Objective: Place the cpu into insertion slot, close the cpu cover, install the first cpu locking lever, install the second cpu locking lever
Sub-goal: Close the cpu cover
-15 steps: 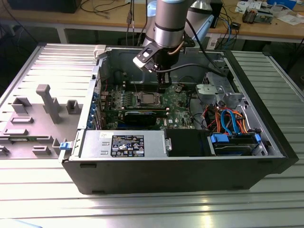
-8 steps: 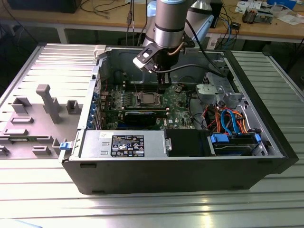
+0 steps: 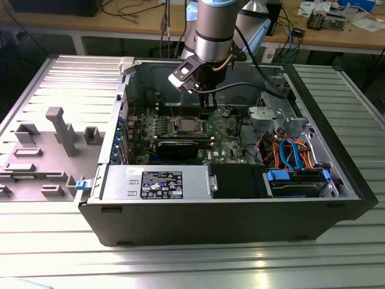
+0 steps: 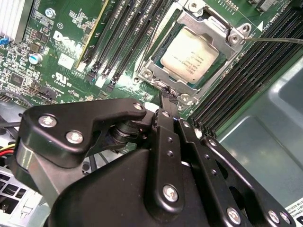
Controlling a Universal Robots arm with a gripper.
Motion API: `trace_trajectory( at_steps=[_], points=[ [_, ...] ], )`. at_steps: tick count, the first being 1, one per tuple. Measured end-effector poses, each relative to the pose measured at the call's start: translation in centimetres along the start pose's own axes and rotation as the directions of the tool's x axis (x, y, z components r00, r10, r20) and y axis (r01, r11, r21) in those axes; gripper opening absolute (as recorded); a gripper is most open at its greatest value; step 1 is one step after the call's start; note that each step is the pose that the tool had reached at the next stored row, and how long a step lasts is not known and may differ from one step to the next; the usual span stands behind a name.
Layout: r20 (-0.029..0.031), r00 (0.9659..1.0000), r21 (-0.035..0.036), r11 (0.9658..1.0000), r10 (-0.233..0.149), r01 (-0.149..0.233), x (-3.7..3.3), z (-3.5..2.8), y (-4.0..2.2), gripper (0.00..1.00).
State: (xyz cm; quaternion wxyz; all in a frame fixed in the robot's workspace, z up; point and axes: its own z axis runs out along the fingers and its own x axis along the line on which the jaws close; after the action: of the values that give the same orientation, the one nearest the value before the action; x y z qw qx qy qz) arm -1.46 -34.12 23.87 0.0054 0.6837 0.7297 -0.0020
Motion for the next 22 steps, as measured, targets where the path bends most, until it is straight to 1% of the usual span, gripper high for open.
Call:
trace_trajectory(
  at_steps=[22],
  points=[
    [0.0002,1.0000,0.0000,1.0000,0.000,0.000,0.02,0.47,-0.07,0.11]
  ],
)
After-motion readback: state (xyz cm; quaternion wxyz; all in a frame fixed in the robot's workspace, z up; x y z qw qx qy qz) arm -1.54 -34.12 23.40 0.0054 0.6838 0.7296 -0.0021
